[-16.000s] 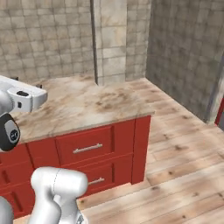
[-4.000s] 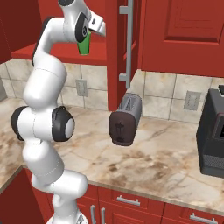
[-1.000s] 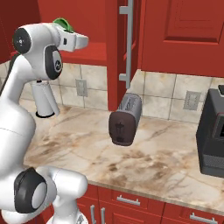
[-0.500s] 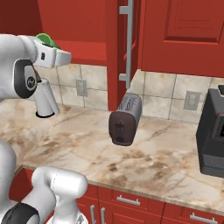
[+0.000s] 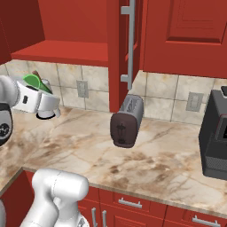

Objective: Open the cabinet directly in front. Then move the liquor and the cup to the dining counter with the candle on it.

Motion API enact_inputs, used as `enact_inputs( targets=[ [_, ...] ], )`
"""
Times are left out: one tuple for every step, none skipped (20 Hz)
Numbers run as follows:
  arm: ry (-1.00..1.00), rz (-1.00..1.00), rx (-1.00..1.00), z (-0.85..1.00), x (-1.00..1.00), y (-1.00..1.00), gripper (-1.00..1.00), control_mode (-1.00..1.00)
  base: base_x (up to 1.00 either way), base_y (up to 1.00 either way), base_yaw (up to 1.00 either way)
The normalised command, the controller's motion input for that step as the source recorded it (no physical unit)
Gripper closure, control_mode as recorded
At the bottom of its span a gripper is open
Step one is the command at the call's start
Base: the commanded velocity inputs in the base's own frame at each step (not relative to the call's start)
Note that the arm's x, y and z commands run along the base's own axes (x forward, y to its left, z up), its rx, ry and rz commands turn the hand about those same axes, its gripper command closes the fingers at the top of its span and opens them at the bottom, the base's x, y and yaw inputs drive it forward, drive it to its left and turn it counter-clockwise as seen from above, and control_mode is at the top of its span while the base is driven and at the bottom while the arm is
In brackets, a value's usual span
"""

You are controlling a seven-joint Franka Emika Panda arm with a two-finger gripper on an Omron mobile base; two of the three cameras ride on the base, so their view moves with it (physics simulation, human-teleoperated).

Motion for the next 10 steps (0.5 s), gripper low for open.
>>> enact_inputs(
  targets=[
    [0.17, -0.01, 0.11, -0.67, -1.0, -0.39, 1.0, -1.0, 0.0, 0.0, 0.0],
    [0.1, -0.02, 0.16, -0.27, -0.94, -0.63, 1.0, -1.0, 0.0, 0.0, 0.0],
    [0.06, 0.0, 0.18, 0.0, -0.61, -0.76, 1.0, -1.0, 0.0, 0.0, 0.0],
    [0.14, -0.01, 0.25, 0.0, -0.37, -0.86, 1.0, -1.0, 0.0, 0.0, 0.0],
    [0.21, 0.0, 0.33, 0.0, -0.26, -0.99, 1.0, -1.0, 0.0, 0.0, 0.0],
    [0.25, 0.0, 0.35, 0.0, -0.21, -1.0, 1.0, -1.0, 0.0, 0.0, 0.0],
    [0.26, 0.0, 0.31, 0.0, -0.14, -0.91, 1.0, -1.0, 0.0, 0.0, 0.0],
    [0.06, 0.0, 0.14, 0.01, -0.16, -0.55, 1.0, -1.0, 0.0, 0.0, 0.0],
    [0.0, 0.0, 0.0, 0.0, 0.0, 0.0, 1.0, -1.0, 0.0, 0.0, 0.0],
    [0.0, 0.0, 0.0, 0.0, 0.0, 0.0, 1.0, -1.0, 0.0, 0.0, 0.0]
  ],
)
